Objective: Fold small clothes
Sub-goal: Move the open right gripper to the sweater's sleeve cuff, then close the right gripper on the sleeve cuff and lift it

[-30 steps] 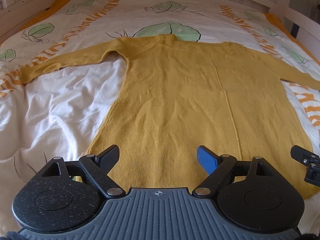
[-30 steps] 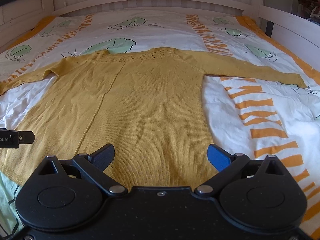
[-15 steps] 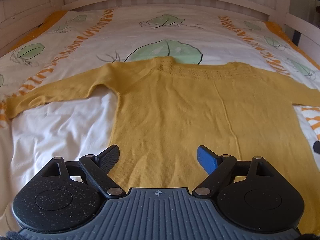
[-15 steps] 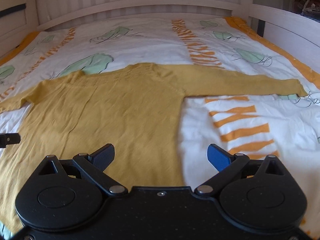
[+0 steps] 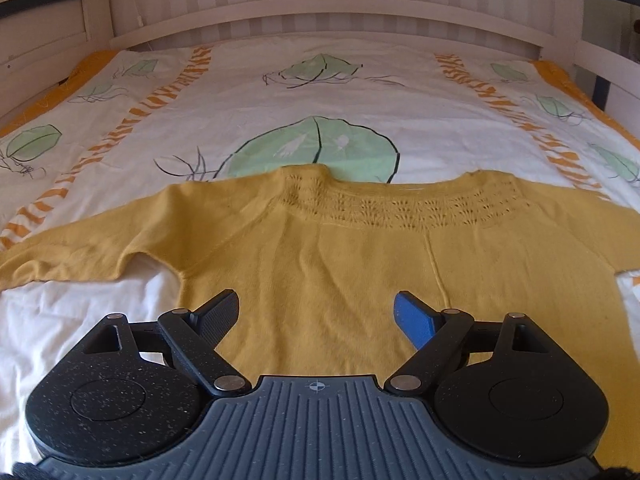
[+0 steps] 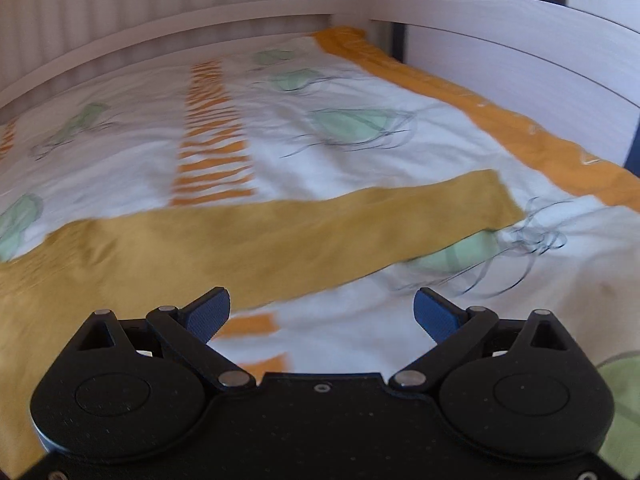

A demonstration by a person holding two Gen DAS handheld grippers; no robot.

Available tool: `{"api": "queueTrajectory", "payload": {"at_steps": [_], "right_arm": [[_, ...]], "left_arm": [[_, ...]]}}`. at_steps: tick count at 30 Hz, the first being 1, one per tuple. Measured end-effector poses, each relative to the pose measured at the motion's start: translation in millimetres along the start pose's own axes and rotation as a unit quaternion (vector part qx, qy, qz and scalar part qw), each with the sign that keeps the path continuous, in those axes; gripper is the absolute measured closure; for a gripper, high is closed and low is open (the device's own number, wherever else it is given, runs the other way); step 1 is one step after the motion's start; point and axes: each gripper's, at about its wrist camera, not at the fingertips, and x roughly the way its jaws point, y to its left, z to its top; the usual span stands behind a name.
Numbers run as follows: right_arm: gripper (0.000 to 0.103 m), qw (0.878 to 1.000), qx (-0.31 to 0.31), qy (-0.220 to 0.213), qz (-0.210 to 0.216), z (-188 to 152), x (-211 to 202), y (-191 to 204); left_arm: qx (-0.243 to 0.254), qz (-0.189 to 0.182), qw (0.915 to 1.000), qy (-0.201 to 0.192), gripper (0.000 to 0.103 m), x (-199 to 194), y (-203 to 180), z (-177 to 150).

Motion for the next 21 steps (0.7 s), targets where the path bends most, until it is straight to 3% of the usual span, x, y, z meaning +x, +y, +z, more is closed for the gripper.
{"api": "queueTrajectory", "payload": {"at_steps": [3, 9, 13, 16, 21], "right_arm": [[0.005, 0.999, 0.008, -0.008, -0.038, 18.5, 18.7, -30.5], [0.019, 0.996, 0.051, -0.013, -0.074, 49.8, 47.2, -94.6], [0.019, 0.993, 0.071, -0.011, -0.095, 61.7, 62.2, -125.2], [0.019, 0.992, 0.088, -0.003, -0.096, 65.8, 74.4, -142.3], [0.019, 0.99, 0.108, 0.023, -0.085, 64.0, 96.8, -157.0]], "left_arm": [[-0.003, -0.007, 1.0, -0.005, 0.018, 10.2, -5.7, 3.5], [0.003, -0.001, 1.0, -0.003, 0.018, 31.6, -21.4, 1.0], [0.013, -0.006, 0.9998, 0.013, 0.018, 46.6, -30.7, -3.5], [0.018, -0.003, 0.9997, 0.017, 0.018, 53.3, -35.8, -10.1], [0.009, -0.003, 0.9998, -0.015, 0.016, 53.1, -36.2, -22.1]]}}
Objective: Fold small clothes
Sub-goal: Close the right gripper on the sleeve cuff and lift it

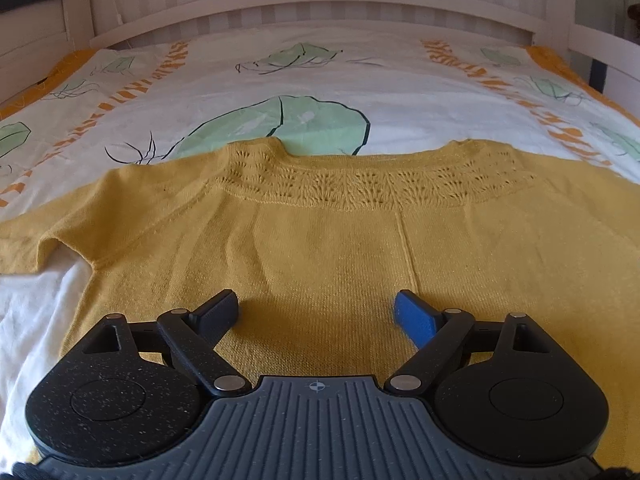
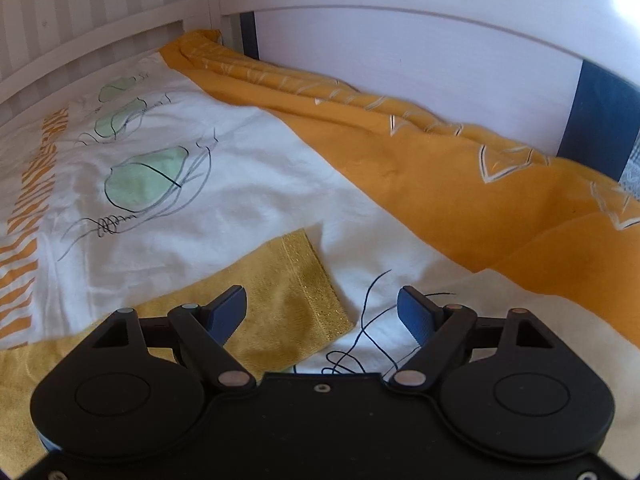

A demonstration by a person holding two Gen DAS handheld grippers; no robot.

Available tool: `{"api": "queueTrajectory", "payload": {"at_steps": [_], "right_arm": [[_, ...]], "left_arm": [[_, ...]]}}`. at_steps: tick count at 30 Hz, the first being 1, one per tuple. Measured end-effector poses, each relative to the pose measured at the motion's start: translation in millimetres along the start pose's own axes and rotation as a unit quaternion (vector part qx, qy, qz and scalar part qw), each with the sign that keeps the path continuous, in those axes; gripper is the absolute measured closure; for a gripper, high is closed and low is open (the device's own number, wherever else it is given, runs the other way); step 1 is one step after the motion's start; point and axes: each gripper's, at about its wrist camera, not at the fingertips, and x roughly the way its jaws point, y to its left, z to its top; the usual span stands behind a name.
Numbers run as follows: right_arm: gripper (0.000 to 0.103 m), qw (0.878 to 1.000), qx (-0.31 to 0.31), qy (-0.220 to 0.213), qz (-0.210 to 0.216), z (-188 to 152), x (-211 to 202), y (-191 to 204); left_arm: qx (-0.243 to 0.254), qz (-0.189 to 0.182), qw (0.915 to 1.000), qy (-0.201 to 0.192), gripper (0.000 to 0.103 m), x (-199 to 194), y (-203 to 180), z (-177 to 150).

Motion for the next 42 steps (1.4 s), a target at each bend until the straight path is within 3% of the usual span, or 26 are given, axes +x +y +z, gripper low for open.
{"api": "queueTrajectory", "payload": {"at_steps": [12, 14, 17, 18, 19, 29, 36, 39, 42], "right_arm": [[0.018, 0.999, 0.005, 0.006, 0.034, -1.5, 30.5, -9.9], [0.027, 0.999, 0.007, 0.006, 0.042, -1.6, 30.4, -11.9], [0.058, 0.998, 0.019, 0.014, 0.063, -0.4, 28.9, -16.3], [0.078, 0.996, 0.03, 0.024, 0.082, 0.3, 29.1, -19.1], [0.083, 0.994, 0.041, 0.03, 0.095, 0.6, 27.8, -21.2], [0.086, 0.987, 0.039, -0.012, 0.156, 19.8, -45.7, 8.0], [0.086, 0.971, -0.005, -0.03, 0.238, 36.9, -120.7, 83.1], [0.086, 0.959, -0.028, -0.027, 0.279, 33.9, -145.3, 123.3], [0.086, 0.945, -0.058, -0.022, 0.321, 24.9, -166.5, 168.0]], "left_arm": [[-0.014, 0.007, 0.9999, -0.002, 0.0, 9.5, -0.1, -3.2], [-0.017, 0.006, 0.9998, -0.001, 0.0, 10.6, 0.7, -4.5], [-0.017, 0.006, 0.9998, -0.002, 0.0, 10.4, 0.8, -4.9], [-0.017, 0.006, 0.9998, -0.002, 0.0, 10.5, 0.8, -4.8], [-0.018, 0.006, 0.9998, -0.001, 0.0, 10.5, 0.8, -5.0], [-0.025, -0.006, 0.9996, 0.008, 0.001, 10.0, 5.6, -1.5], [-0.007, -0.071, 0.9965, 0.044, 0.003, 6.8, 27.7, 8.7], [-0.012, -0.078, 0.9957, 0.047, 0.011, -7.6, 47.8, 10.0], [-0.028, -0.08, 0.9954, 0.043, 0.011, -24.9, 75.0, 9.1]]}}
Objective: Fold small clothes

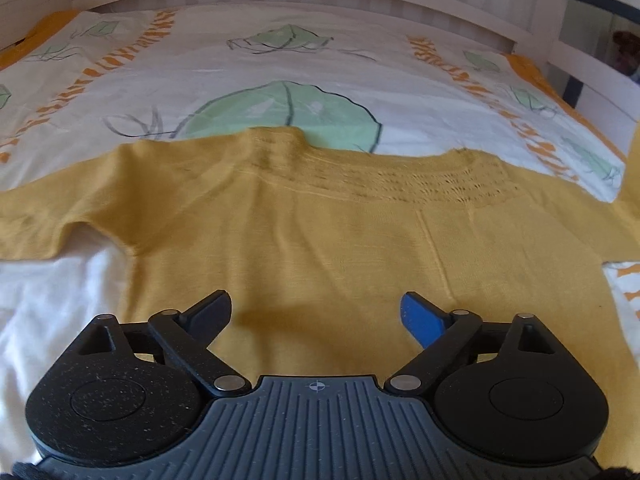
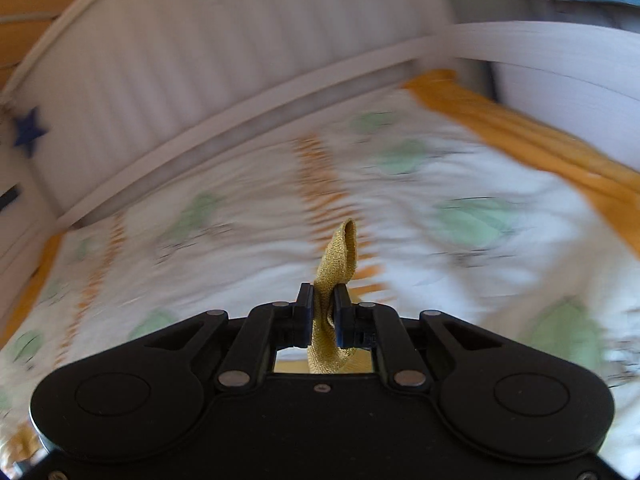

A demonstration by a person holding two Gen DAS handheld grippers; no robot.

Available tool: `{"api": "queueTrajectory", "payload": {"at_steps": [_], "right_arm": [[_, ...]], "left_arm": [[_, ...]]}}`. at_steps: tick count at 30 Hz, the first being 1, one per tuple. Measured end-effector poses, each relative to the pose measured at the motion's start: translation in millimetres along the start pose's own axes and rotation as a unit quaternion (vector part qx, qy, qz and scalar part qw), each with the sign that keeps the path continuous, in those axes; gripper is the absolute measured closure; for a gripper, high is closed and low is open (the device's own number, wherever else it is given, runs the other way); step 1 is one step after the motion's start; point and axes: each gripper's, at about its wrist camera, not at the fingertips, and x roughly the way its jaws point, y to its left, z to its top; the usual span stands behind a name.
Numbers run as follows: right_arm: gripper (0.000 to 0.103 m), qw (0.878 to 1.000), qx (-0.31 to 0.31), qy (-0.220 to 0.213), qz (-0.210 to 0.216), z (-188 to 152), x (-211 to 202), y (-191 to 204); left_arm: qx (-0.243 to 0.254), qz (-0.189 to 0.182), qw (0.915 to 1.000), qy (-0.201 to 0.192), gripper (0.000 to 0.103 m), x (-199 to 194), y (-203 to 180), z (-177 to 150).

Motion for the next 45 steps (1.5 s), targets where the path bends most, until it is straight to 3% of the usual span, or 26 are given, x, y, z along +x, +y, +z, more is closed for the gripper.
{"api": "queueTrajectory", "payload": {"at_steps": [5, 10, 16, 20, 26, 30, 33, 40, 45], "right_arm": [[0.086, 0.996, -0.015, 0.027, 0.08, -18.2, 29.5, 76.4], [0.086, 0.987, -0.034, 0.054, 0.145, -56.9, 67.8, 155.9], [0.086, 0.98, -0.046, 0.082, 0.173, -110.4, 111.1, 221.6], [0.086, 0.977, -0.058, 0.105, 0.174, -151.5, 124.7, 252.1], [0.08, 0.972, -0.064, 0.129, 0.186, -192.4, 146.5, 265.2], [0.072, 0.975, -0.064, 0.107, 0.186, -198.0, 144.1, 255.3], [0.043, 0.981, -0.074, 0.081, 0.163, -197.0, 130.5, 239.1], [0.034, 0.989, -0.128, 0.04, 0.063, -211.5, 83.2, 193.7], [0.026, 0.989, -0.142, 0.047, 0.011, -236.7, 55.7, 157.6]], "left_arm": [[-0.013, 0.017, 0.9997, -0.009, 0.011, -33.0, 42.2, -2.6], [-0.022, 0.046, 0.9986, -0.016, 0.011, -42.4, 80.0, -9.8], [-0.092, 0.028, 0.9953, -0.009, 0.011, -34.2, 116.2, -22.7], [-0.1, 0.021, 0.9947, -0.013, 0.011, -32.0, 122.5, -28.3], [-0.104, 0.015, 0.9942, -0.025, 0.011, -35.1, 127.9, -31.1], [-0.099, 0.01, 0.9944, -0.035, 0.011, -38.8, 128.1, -31.2], [-0.098, -0.001, 0.9944, -0.039, 0.011, -42.8, 125.7, -27.1], [-0.079, -0.023, 0.996, -0.034, 0.011, -48.3, 103.8, -6.4], [-0.04, -0.027, 0.9985, -0.027, 0.011, -38.6, 75.8, 13.0]]}}
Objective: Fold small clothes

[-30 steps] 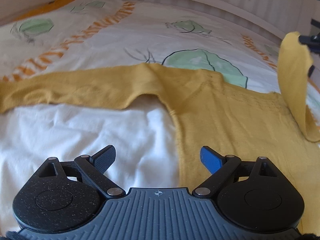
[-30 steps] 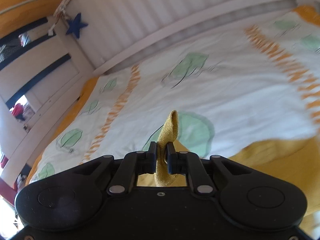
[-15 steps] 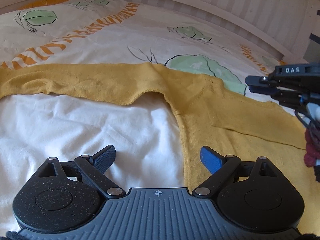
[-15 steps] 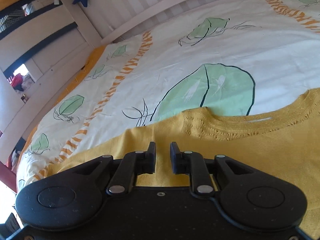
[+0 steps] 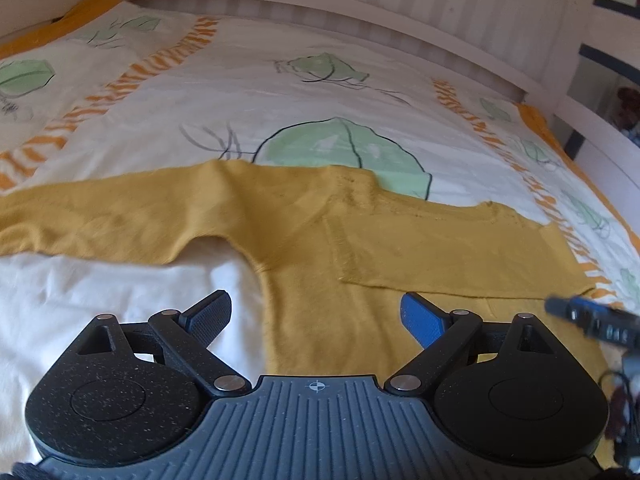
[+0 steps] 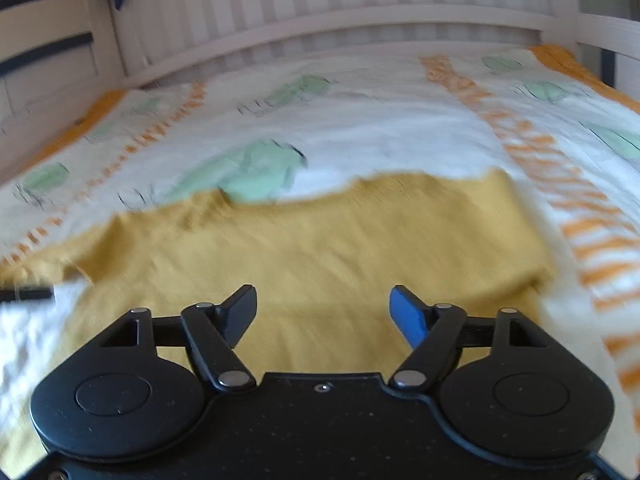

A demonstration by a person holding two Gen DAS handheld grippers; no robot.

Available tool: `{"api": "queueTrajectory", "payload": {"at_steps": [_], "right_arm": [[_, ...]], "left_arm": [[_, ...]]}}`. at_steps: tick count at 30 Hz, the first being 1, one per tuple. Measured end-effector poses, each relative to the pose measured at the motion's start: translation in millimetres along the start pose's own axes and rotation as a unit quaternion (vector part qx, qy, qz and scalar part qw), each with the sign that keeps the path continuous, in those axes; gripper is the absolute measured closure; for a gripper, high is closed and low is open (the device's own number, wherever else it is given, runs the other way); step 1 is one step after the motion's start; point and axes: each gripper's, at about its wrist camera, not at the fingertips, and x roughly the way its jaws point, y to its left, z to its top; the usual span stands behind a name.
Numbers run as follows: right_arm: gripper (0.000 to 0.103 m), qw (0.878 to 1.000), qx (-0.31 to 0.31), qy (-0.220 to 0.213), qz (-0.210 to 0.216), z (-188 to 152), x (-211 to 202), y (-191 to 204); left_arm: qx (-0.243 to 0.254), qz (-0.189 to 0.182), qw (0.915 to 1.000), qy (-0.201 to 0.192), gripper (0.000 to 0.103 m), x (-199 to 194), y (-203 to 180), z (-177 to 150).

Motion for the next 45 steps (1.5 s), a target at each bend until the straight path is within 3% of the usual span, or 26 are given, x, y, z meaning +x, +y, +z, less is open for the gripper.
{"api": "queueTrajectory", "payload": {"at_steps": [3, 6, 9, 17, 21, 23, 24, 25, 27, 28, 30, 35, 45], "right_arm": [[0.023, 1.0, -0.001, 0.02, -0.016, -18.9, -6.4, -13.8], [0.021, 1.0, -0.013, 0.012, -0.016, -31.6, -14.2, -20.5], [0.009, 1.0, -0.027, 0.009, 0.009, -35.7, -18.8, -23.7], [0.008, 0.997, -0.022, 0.004, 0.077, -38.8, -22.8, -32.7], [0.008, 0.995, 0.003, -0.007, 0.095, -38.8, -25.4, -39.8], [0.008, 0.995, 0.013, -0.004, 0.1, -36.1, -24.8, -42.5], [0.008, 0.995, 0.016, -0.003, 0.102, -34.6, -24.8, -43.1], [0.008, 0.995, 0.017, -0.003, 0.103, -33.4, -25.3, -43.6], [0.008, 0.995, 0.014, -0.005, 0.101, -32.5, -27.4, -44.2], [0.008, 0.995, 0.012, -0.006, 0.099, -32.1, -28.3, -44.1], [0.007, 0.995, 0.01, -0.007, 0.094, -31.5, -29.9, -45.3], [0.007, 0.996, 0.013, -0.009, 0.091, -29.1, -33.5, -45.7], [0.005, 0.996, 0.008, 0.011, 0.088, -33.5, -27.1, -42.9]], "left_arm": [[0.018, -0.001, 0.9998, 0.009, 0.014, 13.5, -16.0, 9.1], [0.025, -0.001, 0.9994, 0.023, 0.02, 30.3, -27.5, 17.1], [0.024, -0.004, 0.9988, 0.042, 0.026, 48.8, -34.7, 23.0], [0.027, 0.034, 0.9968, 0.067, 0.036, 87.6, -42.2, 31.4], [0.004, 0.039, 0.9957, 0.084, 0.04, 101.6, -39.1, 31.0], [-0.007, 0.047, 0.9956, 0.081, 0.048, 105.5, -38.4, 30.2], [-0.011, 0.053, 0.9959, 0.073, 0.058, 105.8, -38.5, 29.8], [-0.016, 0.06, 0.9959, 0.065, 0.076, 105.8, -38.9, 30.6], [-0.034, 0.068, 0.9954, 0.059, 0.093, 104.7, -37.3, 33.7], [-0.041, 0.064, 0.9954, 0.058, 0.097, 103.4, -36.0, 36.0], [-0.046, 0.064, 0.996, 0.044, 0.097, 94.9, -35.5, 41.7], [0.003, 0.076, 0.997, -0.009, 0.097, 68.8, -37.8, 59.8], [0.012, 0.12, 0.9926, 0.014, 0.097, 92.9, -25.5, 56.8]]}}
